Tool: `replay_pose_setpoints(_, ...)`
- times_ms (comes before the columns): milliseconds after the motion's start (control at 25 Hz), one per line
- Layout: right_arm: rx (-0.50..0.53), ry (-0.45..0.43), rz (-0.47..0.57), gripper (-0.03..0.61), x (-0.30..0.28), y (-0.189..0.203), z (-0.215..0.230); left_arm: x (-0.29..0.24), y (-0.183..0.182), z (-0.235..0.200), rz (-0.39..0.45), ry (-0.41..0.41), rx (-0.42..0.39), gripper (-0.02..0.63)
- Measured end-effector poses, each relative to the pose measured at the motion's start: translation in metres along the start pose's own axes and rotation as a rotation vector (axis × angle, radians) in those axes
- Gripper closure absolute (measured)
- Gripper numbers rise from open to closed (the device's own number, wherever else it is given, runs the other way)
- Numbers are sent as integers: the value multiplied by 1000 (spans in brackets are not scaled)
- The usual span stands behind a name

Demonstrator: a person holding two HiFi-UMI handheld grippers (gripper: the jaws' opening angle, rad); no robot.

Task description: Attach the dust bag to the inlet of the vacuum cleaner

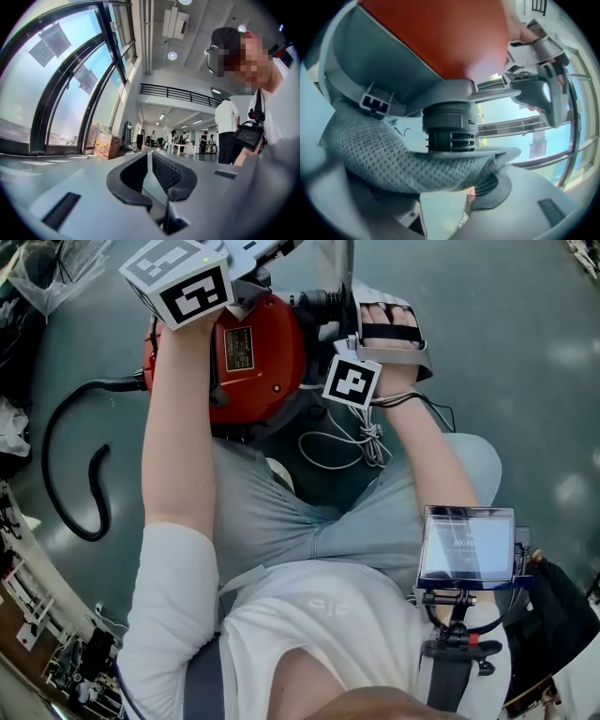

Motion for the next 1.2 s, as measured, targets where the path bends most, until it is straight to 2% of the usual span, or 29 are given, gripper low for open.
replay_pose_setpoints(160,65,-133,-53,350,-16,0,0,-5,2,11,-35,19,-11,575)
replay_pose_setpoints(320,-23,-145,94,350,-18,-2,-5,-4,8,10,-56,12,-38,575)
replay_pose_setpoints(480,-86,-109,154,350,-12,1,-7,-6,20,1,-111,-11,-94,575)
replay_pose_setpoints(560,-99,-158,179,348,-9,12,-10,-5,22,-1,-107,-10,-102,575)
replay_pose_setpoints(680,-111,-243,189,350,-4,53,-12,-3,21,-5,-78,-20,-81,575)
replay_pose_setpoints(760,-231,-288,208,350,3,86,2,-2,19,-5,-72,-27,-75,575)
replay_pose_setpoints(800,-343,-341,256,350,11,98,12,-2,19,-5,-75,-28,-74,575)
replay_pose_setpoints(880,-573,-457,419,351,28,100,34,0,24,-7,-91,-31,-70,575)
replay_pose_setpoints(920,-644,-460,487,351,32,93,45,0,27,-8,-99,-33,-70,575)
replay_pose_setpoints(960,-687,-427,522,351,32,85,56,1,29,-8,-103,-34,-70,575)
replay_pose_setpoints(1040,-776,-377,495,353,18,73,67,2,28,-8,-104,-37,-75,575)
replay_pose_setpoints(1160,-955,-489,413,355,-5,63,59,2,23,-5,-94,-39,-75,575)
replay_pose_setpoints(1200,-990,-508,417,403,-9,59,58,2,20,-4,-91,-38,-74,575)
Point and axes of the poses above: the fingertips, and each gripper's own axes: x backward along the fingers, z to its right, y out of its underside, the point moved 5 cm from there along x, backward along the fingers, and after that the axes turned 7 degrees about y, right-handed, at the moved point
